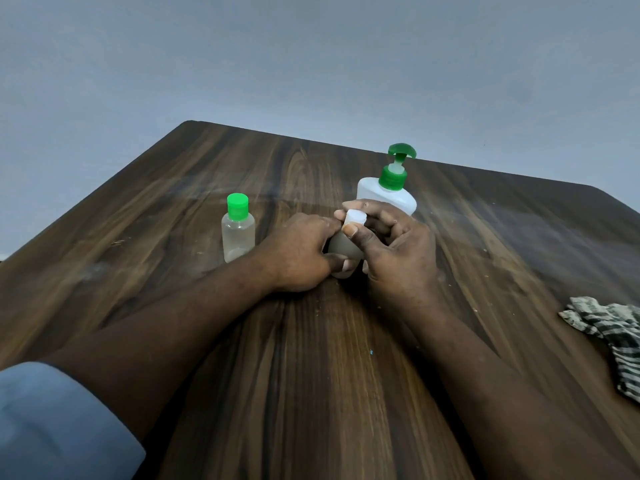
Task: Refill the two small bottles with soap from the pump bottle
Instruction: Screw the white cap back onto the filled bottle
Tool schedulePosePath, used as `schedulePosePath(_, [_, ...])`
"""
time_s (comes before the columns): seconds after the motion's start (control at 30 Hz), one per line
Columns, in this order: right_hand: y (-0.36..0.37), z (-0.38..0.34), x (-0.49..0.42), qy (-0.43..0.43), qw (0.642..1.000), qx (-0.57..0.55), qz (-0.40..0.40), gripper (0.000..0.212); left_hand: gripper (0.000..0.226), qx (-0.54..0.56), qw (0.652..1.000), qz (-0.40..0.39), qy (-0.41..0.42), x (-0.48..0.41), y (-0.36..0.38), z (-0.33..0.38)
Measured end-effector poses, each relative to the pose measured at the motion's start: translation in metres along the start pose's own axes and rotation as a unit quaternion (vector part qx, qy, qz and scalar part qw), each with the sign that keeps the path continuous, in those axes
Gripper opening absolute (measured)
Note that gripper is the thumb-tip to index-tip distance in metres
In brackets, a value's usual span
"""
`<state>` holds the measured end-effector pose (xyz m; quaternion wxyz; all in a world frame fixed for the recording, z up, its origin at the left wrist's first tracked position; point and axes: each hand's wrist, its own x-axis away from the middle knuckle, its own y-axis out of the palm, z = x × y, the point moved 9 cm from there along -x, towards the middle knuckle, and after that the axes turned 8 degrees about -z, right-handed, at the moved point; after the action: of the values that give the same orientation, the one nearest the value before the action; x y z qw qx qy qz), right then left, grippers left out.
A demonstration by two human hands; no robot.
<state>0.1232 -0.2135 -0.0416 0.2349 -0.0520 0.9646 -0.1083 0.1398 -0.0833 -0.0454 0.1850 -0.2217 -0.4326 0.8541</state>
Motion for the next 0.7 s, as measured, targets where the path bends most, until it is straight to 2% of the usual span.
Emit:
schedulePosePath(0.2, [-0.002, -0.002, 0.003, 0.002, 0.999, 0.025, 0.042, 0.021, 0.031, -0.043, 0.999, 0.018, -0.021, 0.001, -0.001, 0.002])
schedulePosePath(0.4, [-0.002, 0.0, 0.003, 0.014, 1.0, -0.01, 0.007, 0.023, 0.035, -0.059, 0.997, 0.05, -0.02, 0.004, -0.002, 0.004])
schedulePosePath(0.57, [-0.009, -0.005, 0.005, 0.002, 0.995, 0.071, 0.063, 0.034, 0.029, -0.073, 0.994, 0.081, -0.022, 0.011, -0.006, 0.01])
schedulePosePath(0.63, [-0.011, -0.009, 0.006, -0.002, 0.992, 0.087, 0.088, 0.036, 0.033, -0.087, 0.992, 0.089, -0.035, 0.014, -0.007, 0.009])
schedulePosePath(0.7, [-0.008, -0.01, 0.007, 0.0, 0.994, 0.085, 0.071, 0.031, 0.043, -0.09, 0.991, 0.09, -0.043, 0.016, -0.008, 0.006])
